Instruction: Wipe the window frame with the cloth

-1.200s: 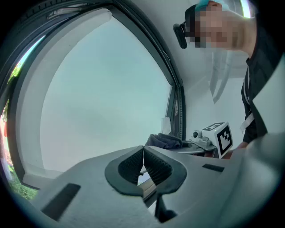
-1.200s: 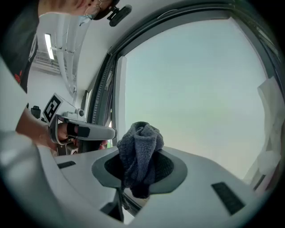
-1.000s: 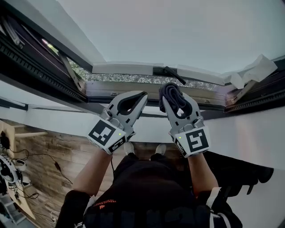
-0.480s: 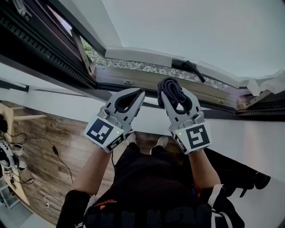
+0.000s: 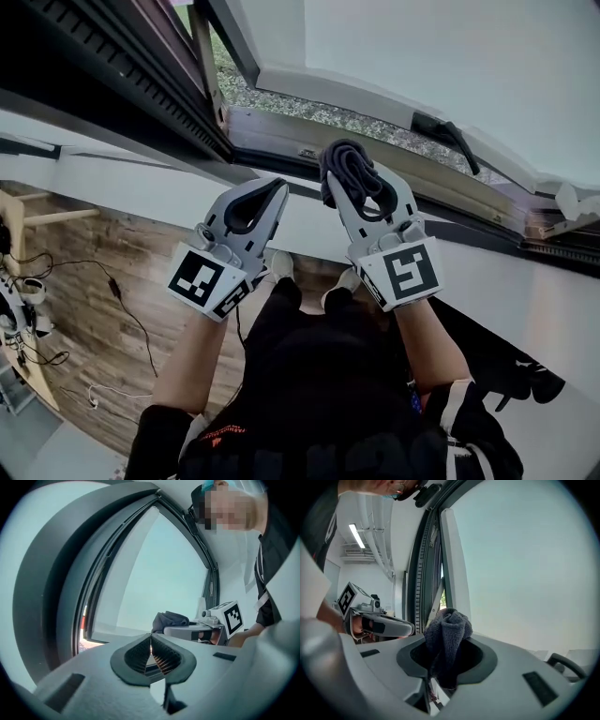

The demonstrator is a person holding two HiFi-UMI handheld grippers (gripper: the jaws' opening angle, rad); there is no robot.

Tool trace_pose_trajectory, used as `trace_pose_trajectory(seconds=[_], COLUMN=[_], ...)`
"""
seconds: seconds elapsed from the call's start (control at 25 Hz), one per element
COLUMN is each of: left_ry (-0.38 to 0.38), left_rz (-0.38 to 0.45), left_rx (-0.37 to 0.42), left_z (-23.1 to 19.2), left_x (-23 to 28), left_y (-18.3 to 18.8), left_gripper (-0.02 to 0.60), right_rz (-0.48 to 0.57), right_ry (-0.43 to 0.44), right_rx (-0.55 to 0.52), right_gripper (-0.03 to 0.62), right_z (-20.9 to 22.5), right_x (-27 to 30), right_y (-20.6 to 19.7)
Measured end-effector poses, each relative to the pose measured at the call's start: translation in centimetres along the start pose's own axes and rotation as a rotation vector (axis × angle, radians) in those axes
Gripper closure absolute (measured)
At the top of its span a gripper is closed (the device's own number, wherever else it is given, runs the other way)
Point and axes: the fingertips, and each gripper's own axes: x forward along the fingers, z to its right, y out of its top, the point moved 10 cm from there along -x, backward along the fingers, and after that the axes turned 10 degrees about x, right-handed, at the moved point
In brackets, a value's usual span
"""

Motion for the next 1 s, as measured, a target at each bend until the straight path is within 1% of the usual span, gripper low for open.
trace_pose_trajectory(seconds=[0.24,0.6,1.0], left_ry=[0.048,0.078,0.084], left_rz=[-0.012,-0.033,-0.059], left_rx=[-0.025,-0.044,-0.077], left_z=[-3.1,-6.0,-7.2], left_x=[-1.7,-4.0,-5.4], left_y=[-1.8,-3.8,-5.9], left_gripper=[0.56,0.561,0.561], right_rz=[-0.019,-0.034,-0.051], right_ry=[0.036,0.069,0.042], right_rx=[0.015,0.044,0.085], right_gripper=[0.487,0.487,0.487], right_z=[-1.6,-4.3,-5.7], right_x=[4.5,9.9,13.7], right_y=[-1.5,-3.7,-5.6])
